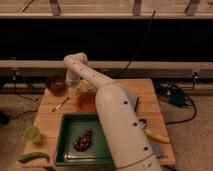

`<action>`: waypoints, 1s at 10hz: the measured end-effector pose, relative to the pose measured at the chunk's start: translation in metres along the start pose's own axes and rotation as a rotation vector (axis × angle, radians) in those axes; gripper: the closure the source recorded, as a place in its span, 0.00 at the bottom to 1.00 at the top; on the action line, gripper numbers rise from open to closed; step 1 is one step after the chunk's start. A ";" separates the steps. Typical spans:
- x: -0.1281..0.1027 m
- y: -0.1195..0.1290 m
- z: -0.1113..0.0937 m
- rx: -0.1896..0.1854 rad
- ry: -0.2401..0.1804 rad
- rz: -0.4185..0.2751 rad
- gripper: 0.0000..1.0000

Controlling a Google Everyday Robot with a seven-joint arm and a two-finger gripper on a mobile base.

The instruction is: Place fork in red bowl

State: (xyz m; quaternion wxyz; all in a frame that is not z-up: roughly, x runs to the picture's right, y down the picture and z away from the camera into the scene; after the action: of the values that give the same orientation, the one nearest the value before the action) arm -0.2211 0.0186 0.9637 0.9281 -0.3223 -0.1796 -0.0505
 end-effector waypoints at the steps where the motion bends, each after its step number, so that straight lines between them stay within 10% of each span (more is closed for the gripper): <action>1: 0.007 0.000 0.002 0.000 0.006 0.015 0.20; 10: 0.027 0.005 0.024 -0.055 0.065 0.058 0.20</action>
State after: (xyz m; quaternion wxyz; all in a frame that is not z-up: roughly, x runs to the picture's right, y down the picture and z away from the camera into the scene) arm -0.2019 0.0383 0.9886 0.9253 -0.3508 -0.1383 -0.0391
